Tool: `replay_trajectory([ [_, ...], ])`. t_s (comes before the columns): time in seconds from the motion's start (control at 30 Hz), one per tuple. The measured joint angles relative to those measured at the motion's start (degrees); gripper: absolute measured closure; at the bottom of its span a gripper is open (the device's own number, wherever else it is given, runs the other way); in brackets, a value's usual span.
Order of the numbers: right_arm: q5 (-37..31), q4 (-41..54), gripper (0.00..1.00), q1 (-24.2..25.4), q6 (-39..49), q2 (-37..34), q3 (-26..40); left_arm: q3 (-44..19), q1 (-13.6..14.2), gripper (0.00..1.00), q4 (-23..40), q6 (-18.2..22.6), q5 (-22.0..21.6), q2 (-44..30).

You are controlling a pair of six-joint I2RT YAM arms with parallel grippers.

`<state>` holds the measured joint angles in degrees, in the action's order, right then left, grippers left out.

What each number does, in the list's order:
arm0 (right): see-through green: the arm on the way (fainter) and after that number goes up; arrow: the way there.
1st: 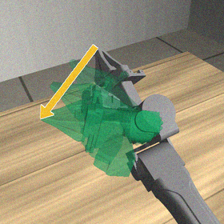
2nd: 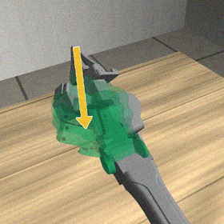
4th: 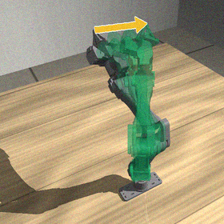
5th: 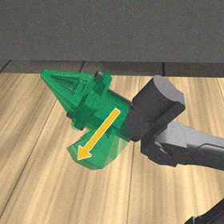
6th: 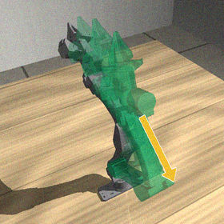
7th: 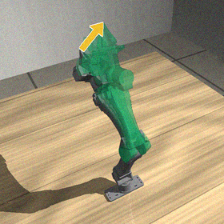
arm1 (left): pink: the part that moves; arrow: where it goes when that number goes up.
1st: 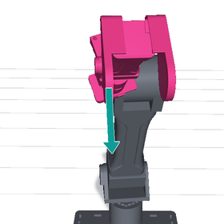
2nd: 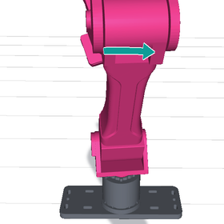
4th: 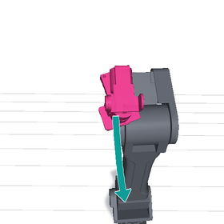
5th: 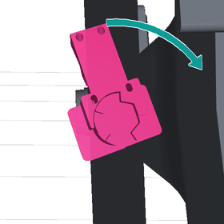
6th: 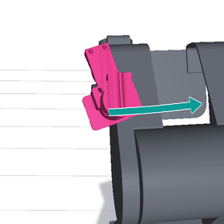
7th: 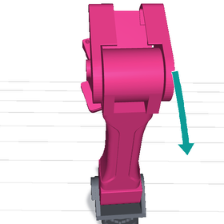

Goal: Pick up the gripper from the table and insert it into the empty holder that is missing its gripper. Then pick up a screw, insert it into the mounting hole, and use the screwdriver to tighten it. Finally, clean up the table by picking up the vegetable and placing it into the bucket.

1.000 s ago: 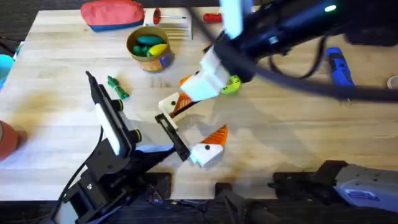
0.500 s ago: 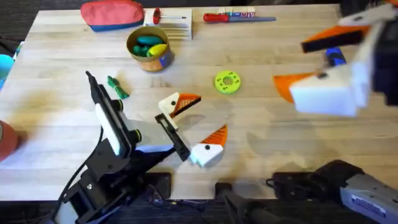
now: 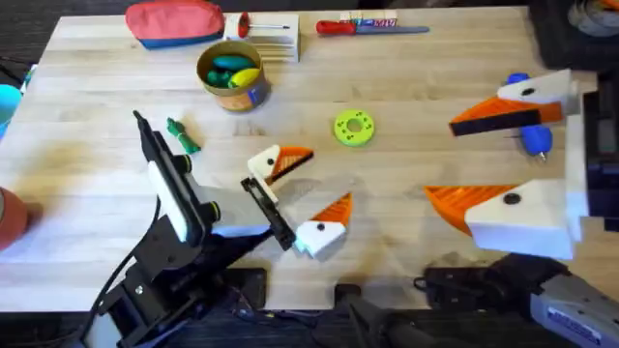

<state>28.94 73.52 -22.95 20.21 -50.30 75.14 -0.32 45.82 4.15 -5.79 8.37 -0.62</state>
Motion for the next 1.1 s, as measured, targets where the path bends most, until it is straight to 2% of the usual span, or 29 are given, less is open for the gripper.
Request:
replay_trajectory([
  [0.03, 0.27, -0.16, 0.009, -0.01, 0.02, -0.04, -0.01, 0.00, 0.00, 0.138, -0.01, 0.30, 0.01, 0.00],
  [0.07, 0.54, -0.36, 0.007, -0.01, 0.04, -0.04, -0.01, 0.00, 0.00, 0.266, -0.01, 0.40, 0.01, 0.00],
  [0.1, 0.74, -0.46, 0.007, 0.01, 0.04, -0.04, -0.01, 0.00, 0.00, 0.351, -0.01, 0.32, 0.01, 0.00],
  [0.17, 0.96, -0.77, 0.007, 0.01, 0.05, -0.04, -0.01, 0.00, 0.00, 0.681, -0.01, 0.31, 0.03, 0.00],
  [0.23, 1.10, -1.22, 0.007, -0.01, 0.09, -0.04, -0.01, 0.00, 0.00, 0.952, -0.01, 0.59, 0.03, -0.02],
  [0.27, 1.13, -1.36, 0.007, 0.01, 0.20, -0.04, -0.01, 0.00, 0.00, 0.985, -0.03, 0.68, 0.03, -0.02],
  [0.6, 0.63, -1.93, 0.007, 0.00, 0.45, -0.32, -0.01, 0.00, 0.00, 0.993, -0.01, 0.64, 0.03, 0.00],
  [0.8, -6.88, -5.44, 0.007, 0.55, -1.76, -5.27, -0.01, 0.00, 0.00, 0.993, -0.01, 0.64, 0.03, 0.00],
  [0.93, -13.43, -8.97, 0.007, 4.30, -4.72, -11.17, -0.01, 0.00, 0.00, 0.993, -0.01, 0.64, 0.03, 0.00],
  [1.1, -18.79, -14.13, 0.007, 13.70, -6.34, -17.62, -0.03, 0.00, 0.00, 0.993, -0.01, 0.64, 0.03, 0.00],
])
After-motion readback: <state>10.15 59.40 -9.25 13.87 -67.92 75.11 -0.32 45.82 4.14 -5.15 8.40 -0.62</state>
